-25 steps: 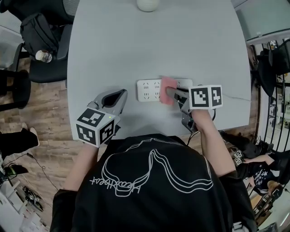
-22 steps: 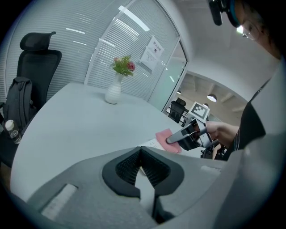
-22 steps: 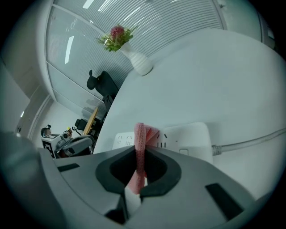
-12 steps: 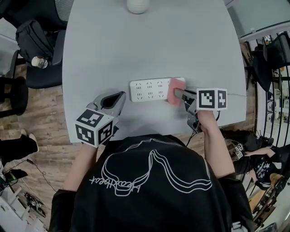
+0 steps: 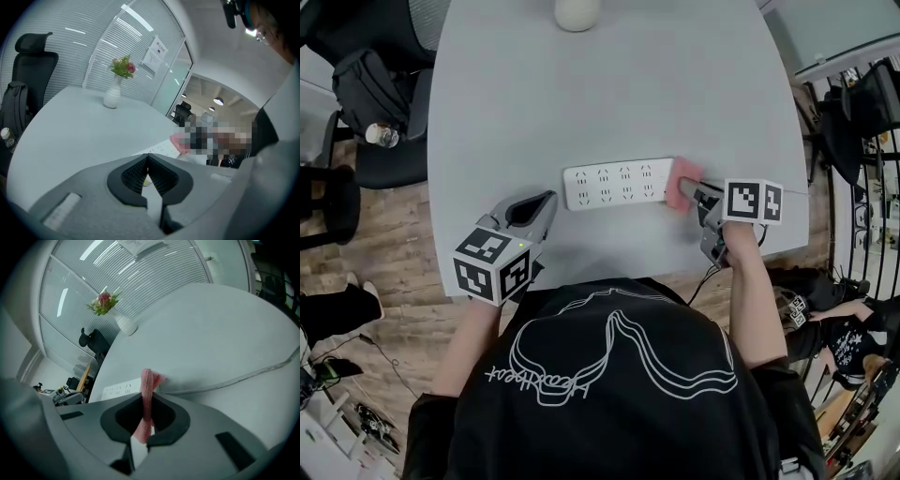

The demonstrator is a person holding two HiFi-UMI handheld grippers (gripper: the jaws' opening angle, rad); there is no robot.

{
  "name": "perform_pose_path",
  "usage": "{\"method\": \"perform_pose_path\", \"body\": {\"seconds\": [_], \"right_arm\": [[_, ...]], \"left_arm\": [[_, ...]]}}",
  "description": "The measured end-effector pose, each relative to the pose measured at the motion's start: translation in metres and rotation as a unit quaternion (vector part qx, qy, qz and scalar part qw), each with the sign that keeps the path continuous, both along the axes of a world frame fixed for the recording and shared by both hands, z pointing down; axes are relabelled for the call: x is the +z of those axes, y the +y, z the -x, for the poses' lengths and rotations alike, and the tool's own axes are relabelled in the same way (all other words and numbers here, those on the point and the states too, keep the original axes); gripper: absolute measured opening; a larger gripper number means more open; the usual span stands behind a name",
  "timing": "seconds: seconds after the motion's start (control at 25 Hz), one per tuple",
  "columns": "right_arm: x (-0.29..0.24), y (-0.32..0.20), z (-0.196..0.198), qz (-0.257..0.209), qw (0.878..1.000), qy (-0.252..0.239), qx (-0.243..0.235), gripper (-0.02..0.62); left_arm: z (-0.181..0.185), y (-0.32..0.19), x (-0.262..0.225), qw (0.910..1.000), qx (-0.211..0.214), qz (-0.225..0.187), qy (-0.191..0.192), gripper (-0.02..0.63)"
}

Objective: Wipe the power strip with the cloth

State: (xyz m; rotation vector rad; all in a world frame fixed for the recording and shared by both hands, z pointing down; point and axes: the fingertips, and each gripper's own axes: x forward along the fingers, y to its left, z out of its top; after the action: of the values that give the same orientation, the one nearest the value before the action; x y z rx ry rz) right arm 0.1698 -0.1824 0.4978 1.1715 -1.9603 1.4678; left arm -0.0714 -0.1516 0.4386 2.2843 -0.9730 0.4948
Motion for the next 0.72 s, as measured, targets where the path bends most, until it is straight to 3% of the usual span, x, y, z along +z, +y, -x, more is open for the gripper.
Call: {"method": "perform_pose_path", "body": {"seconds": [0.4, 0.72], "right_arm": [[-0.007, -0.003, -0.001, -0.02, 1.0, 0.004, -0.006, 0.029], [-0.047, -0.006, 0.042, -0.064, 0.996, -0.021, -0.058, 0.031]], "left_arm": [[-0.004, 0.004, 0.001, 1.0, 0.002, 0.004, -0.002, 0.012], [0.008, 0.008, 0.005, 0.9998, -0.018, 0.01, -0.002, 0.012]]}}
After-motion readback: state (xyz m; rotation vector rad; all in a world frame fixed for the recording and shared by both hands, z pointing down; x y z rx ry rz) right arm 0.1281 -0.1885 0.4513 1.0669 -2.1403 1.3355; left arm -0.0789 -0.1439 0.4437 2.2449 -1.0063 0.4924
